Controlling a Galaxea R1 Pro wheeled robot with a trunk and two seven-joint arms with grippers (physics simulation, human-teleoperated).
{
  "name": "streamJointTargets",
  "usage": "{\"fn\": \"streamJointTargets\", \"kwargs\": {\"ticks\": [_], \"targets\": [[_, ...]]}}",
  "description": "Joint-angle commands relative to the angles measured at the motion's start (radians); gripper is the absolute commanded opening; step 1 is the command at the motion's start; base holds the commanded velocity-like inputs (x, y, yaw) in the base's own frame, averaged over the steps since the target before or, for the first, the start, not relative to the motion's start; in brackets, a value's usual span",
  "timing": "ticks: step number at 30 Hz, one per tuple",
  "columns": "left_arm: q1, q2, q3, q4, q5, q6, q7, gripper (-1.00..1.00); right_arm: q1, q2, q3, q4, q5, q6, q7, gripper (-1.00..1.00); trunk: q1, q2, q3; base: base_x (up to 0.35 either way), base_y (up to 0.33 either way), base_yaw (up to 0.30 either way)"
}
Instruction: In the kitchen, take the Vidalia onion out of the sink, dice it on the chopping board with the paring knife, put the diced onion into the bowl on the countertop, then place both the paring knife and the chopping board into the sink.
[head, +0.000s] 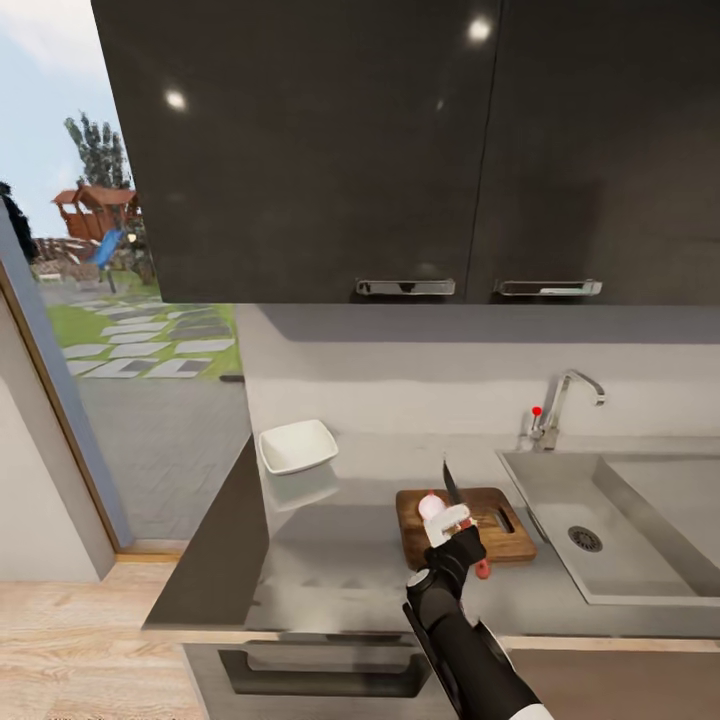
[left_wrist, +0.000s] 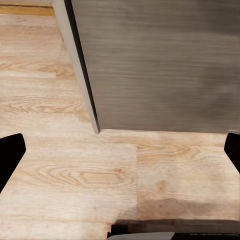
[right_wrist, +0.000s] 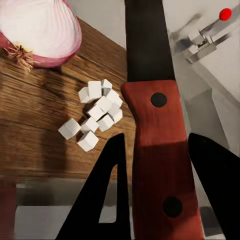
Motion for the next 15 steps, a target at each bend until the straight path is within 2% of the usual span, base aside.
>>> {"fn": "streamJointTargets", "kwargs": {"ticks": [1,7,15], "targets": [[0.000,0.001,-0.002,-0.001,0.010,-0.002,-0.002,1.00,-0.001,0.000,0.002,0.008,0.003,0.006,-0.002,-1.00,0.000,-0.002,-0.003,0.000,0.000,0.000],[0.000,0.001,-0.002,-0.001,0.010,-0.002,-0.002,1.00,-0.001,0.000,0.002,0.017,0.003,0.007,-0.002,-1.00,0.000,-0.002,-0.012,0.000,0.067,0.000],[0.000,0.001,-0.002,-0.001,0.010,-0.002,-0.002,1.00,-0.001,0.000,0.002,0.018,0.003,0.007,-0.002,-1.00,0.000,-0.002,-0.025,0.000,0.005,0.000]]}}
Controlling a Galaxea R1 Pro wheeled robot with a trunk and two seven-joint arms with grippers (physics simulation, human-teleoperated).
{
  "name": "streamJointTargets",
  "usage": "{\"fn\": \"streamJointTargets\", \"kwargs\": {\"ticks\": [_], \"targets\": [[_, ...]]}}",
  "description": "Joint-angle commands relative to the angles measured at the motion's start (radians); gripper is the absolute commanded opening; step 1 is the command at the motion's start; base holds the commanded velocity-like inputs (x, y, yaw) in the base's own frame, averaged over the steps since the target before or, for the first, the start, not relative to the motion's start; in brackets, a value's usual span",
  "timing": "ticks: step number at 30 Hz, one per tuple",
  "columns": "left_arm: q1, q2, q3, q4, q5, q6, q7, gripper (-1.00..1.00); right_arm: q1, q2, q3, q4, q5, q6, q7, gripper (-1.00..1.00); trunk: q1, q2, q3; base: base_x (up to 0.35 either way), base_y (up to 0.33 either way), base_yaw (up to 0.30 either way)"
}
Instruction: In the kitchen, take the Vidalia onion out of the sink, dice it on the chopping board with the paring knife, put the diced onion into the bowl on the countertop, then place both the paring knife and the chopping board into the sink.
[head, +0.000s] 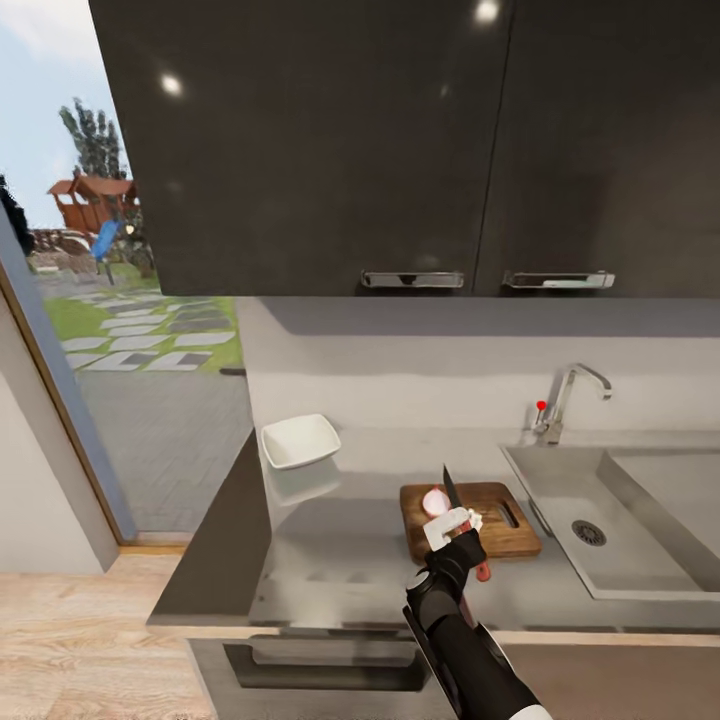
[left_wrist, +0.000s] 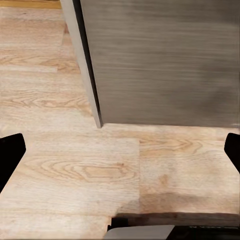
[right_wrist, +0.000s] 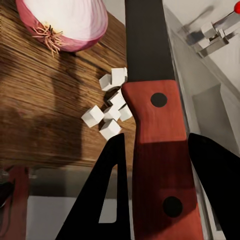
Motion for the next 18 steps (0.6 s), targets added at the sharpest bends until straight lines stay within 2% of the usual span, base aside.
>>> {"fn": "streamJointTargets", "kwargs": {"ticks": [1,18], "targets": [[0.000,0.001,-0.002,-0.001,0.011,-0.002,-0.002,1.00,-0.001,0.000,0.001,0.000,0.002,0.005,-0.002,-1.00,0.001,-0.002,-0.004,0.000,0.000,0.000],[0.000,0.001,-0.002,0.000,0.011,-0.002,-0.002,1.00,-0.001,0.000,0.001,0.000,0.002,0.005,-0.002,-1.00,0.001,-0.002,-0.031,0.000,0.000,0.000]]}}
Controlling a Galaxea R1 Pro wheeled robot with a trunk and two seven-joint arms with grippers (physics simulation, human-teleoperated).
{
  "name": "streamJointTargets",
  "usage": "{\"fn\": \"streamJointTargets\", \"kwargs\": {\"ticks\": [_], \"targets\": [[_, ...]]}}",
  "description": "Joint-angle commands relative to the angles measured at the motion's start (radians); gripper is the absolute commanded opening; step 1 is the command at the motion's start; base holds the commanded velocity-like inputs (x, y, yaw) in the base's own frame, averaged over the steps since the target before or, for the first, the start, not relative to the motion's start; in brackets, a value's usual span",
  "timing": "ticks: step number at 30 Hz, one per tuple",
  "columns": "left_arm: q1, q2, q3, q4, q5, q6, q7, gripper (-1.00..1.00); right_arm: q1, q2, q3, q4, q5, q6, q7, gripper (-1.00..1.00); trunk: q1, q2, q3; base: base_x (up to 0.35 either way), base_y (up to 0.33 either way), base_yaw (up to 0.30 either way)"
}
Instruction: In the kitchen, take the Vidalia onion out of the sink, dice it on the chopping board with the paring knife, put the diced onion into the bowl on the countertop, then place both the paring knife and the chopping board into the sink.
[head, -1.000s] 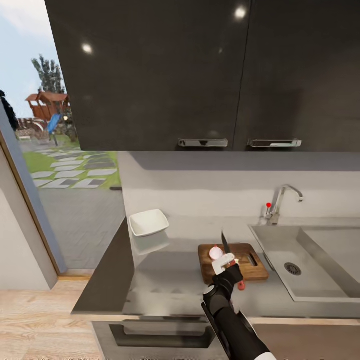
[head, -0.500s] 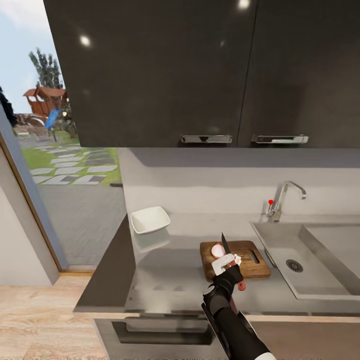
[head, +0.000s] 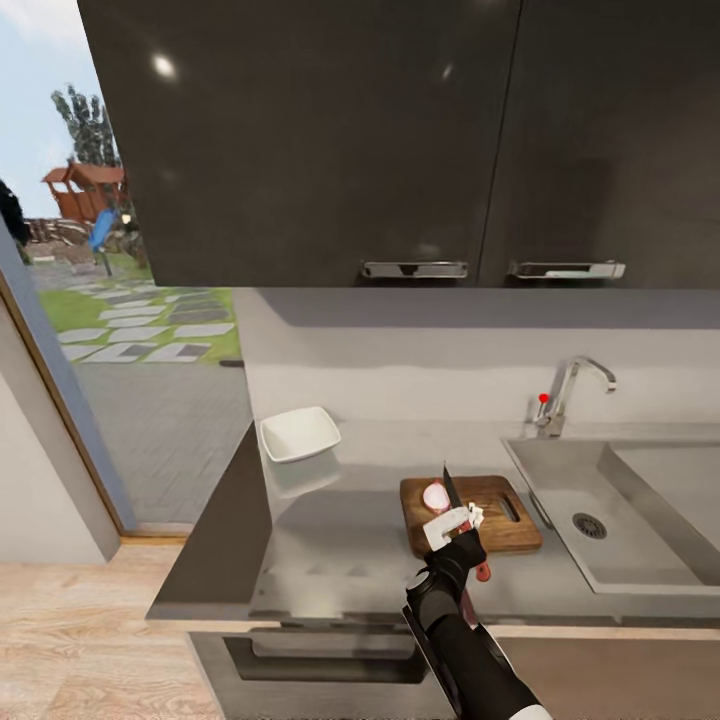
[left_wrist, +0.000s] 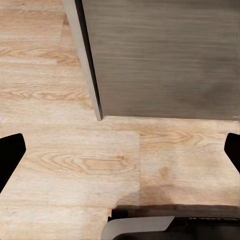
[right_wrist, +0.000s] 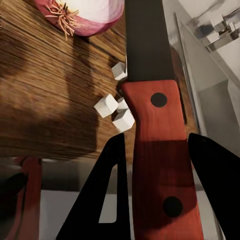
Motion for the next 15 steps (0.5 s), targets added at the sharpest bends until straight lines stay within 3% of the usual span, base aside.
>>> {"fn": "streamJointTargets", "kwargs": {"ticks": [1,15], "targets": [[0.000,0.001,-0.002,-0.001,0.011,-0.002,-0.002,1.00,-0.001,0.000,0.002,0.000,0.002,0.005,-0.003,-1.00,0.001,-0.002,-0.004,0.000,0.000,0.000],[0.000,0.001,-0.002,0.000,0.011,-0.002,-0.002,1.00,-0.001,0.000,0.002,0.000,0.002,0.005,-0.003,-1.00,0.001,-0.002,-0.026,0.000,0.000,0.000]]}}
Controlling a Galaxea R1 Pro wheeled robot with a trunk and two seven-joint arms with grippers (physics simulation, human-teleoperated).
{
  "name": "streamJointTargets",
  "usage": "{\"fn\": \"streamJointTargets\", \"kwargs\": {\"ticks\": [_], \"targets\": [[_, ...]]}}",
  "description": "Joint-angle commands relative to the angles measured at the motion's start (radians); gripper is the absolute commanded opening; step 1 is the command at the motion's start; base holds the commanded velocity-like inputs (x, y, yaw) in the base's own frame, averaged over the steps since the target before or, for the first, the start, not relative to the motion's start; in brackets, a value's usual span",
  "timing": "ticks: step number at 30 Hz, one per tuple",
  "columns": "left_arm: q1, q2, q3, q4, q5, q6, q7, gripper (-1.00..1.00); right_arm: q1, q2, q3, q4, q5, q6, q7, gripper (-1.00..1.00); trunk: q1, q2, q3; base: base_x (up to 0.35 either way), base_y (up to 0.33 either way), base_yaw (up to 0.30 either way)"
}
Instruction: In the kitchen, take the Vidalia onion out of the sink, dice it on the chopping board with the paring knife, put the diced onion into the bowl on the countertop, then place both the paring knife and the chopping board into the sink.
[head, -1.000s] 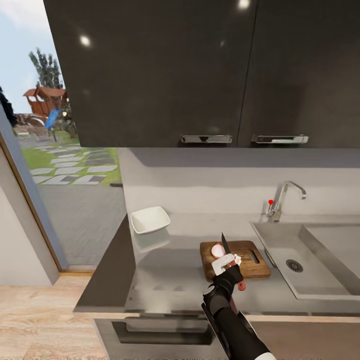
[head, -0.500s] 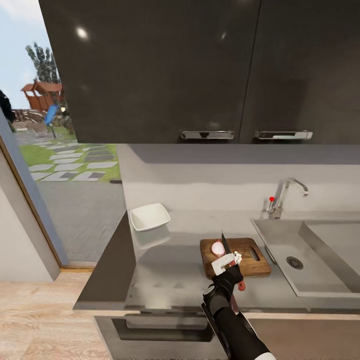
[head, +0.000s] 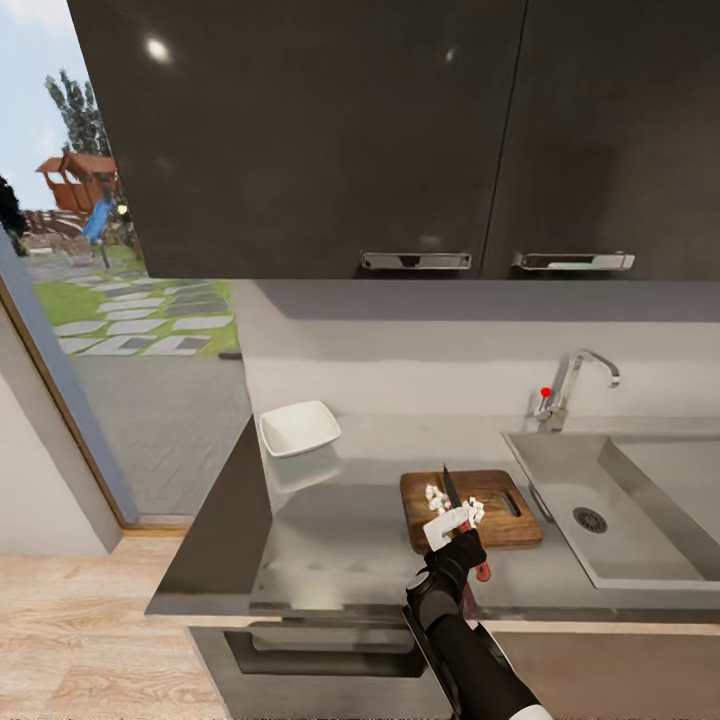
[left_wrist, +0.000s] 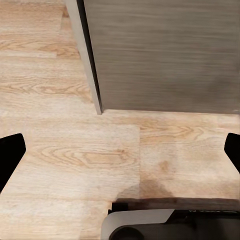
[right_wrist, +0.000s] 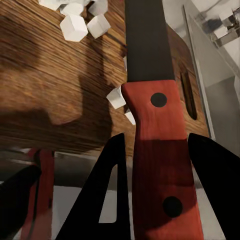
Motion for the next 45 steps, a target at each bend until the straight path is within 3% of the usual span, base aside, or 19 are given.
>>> {"fn": "streamJointTargets", "kwargs": {"ticks": [1,9,13,15,18,21,25,42,45], "targets": [[0.000,0.001,-0.002,-0.001,0.010,-0.002,-0.002,1.00,-0.001,0.000,0.001,0.000,0.002,0.005,-0.003,-1.00,0.001,-0.002,-0.003,0.000,0.000,0.000],[0.000,0.001,-0.002,-0.001,0.010,-0.002,-0.002,1.00,-0.001,0.000,-0.004,-0.035,0.008,0.002,-0.007,-1.00,0.001,-0.002,-0.008,0.000,0.000,0.000],[0.000,0.001,-0.002,0.000,0.010,-0.002,-0.002,1.00,-0.001,0.000,-0.030,-0.230,0.002,-0.002,-0.005,-1.00,0.001,-0.002,-0.008,0.000,0.000,0.000],[0.000,0.001,-0.002,0.001,0.010,-0.002,-0.002,1.00,-0.001,0.000,-0.073,-0.297,-0.039,-0.003,-0.003,-1.00,0.001,-0.002,-0.008,0.000,0.000,0.000],[0.000,0.001,-0.002,0.001,0.010,-0.002,-0.002,1.00,-0.001,0.000,-0.094,-0.356,-0.145,-0.003,-0.003,-1.00,0.001,-0.002,-0.007,0.000,0.000,0.000],[0.000,0.000,-0.002,0.000,0.010,-0.002,-0.002,1.00,-0.001,0.000,-0.098,-0.369,-0.195,-0.002,-0.003,-1.00,0.001,-0.002,-0.003,0.000,-0.074,0.000],[0.000,-0.012,-0.003,-0.001,0.009,-0.002,-0.002,1.00,-0.001,0.000,-0.098,-0.371,-0.204,-0.003,-0.003,-1.00,0.001,-0.002,0.004,0.000,-0.257,0.000],[0.000,-0.013,-0.003,-0.001,0.009,-0.002,-0.002,1.00,-0.001,0.000,-0.098,-0.371,-0.211,-0.002,-0.003,-1.00,0.001,-0.002,0.031,0.000,-0.301,0.000],[0.000,-0.013,-0.002,-0.001,0.009,-0.002,-0.002,1.00,-0.001,0.000,-0.098,-0.371,-0.235,-0.002,-0.003,-1.00,0.001,-0.002,0.036,0.000,-0.302,0.000]]}}
